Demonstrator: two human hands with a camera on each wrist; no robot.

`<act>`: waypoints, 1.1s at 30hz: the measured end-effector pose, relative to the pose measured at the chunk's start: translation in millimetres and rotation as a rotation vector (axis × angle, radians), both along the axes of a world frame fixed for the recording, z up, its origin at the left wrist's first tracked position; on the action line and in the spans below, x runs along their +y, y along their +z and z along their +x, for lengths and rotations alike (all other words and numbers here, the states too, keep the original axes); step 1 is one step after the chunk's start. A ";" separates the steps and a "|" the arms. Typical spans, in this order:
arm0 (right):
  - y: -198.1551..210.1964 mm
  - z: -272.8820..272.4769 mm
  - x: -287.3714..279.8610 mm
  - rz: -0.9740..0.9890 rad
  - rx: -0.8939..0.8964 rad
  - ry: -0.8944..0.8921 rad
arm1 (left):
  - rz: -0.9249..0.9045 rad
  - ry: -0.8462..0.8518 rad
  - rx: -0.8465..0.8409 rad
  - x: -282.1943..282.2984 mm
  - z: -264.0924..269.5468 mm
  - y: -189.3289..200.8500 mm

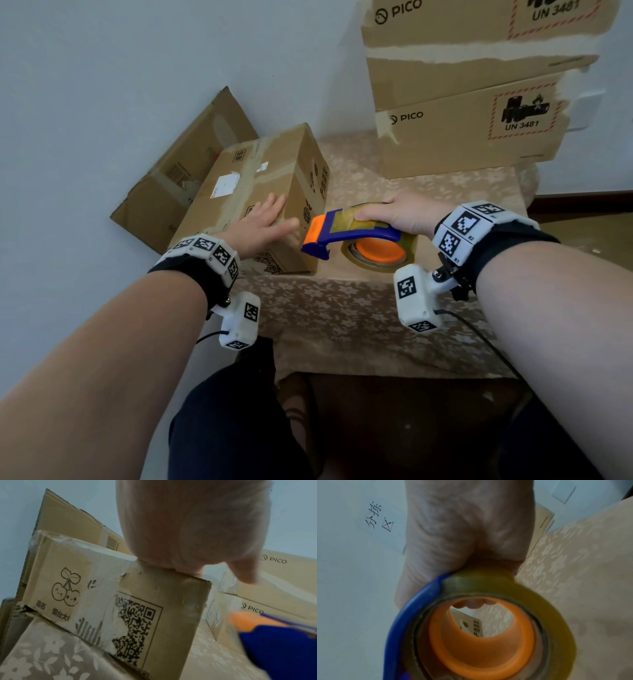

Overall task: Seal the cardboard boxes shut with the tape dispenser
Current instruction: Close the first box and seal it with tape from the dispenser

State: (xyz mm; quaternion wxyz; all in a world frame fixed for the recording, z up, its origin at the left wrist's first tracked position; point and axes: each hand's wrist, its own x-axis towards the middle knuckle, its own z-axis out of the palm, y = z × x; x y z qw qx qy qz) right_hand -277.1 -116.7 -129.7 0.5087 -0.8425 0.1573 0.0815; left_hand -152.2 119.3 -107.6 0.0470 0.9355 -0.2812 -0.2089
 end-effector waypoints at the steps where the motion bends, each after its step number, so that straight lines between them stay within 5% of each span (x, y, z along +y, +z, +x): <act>1: -0.1 3.4 2.5 -0.017 0.012 0.006 | -0.064 0.043 0.024 -2.3 -1.2 0.7; 3: 0.1 10.0 7.2 -0.056 0.037 0.023 | -0.146 0.101 0.038 -5.7 0.0 0.4; 7: 4.3 18.6 13.2 -0.098 0.078 0.057 | 0.032 0.078 0.033 -10.9 3.5 2.1; 19: 40.8 44.5 31.7 -0.262 0.112 0.079 | 0.106 0.078 0.023 -16.4 6.8 2.4; 33: 58.6 41.6 39.7 -0.116 0.207 0.024 | 0.153 0.066 -0.010 -30.3 5.3 7.8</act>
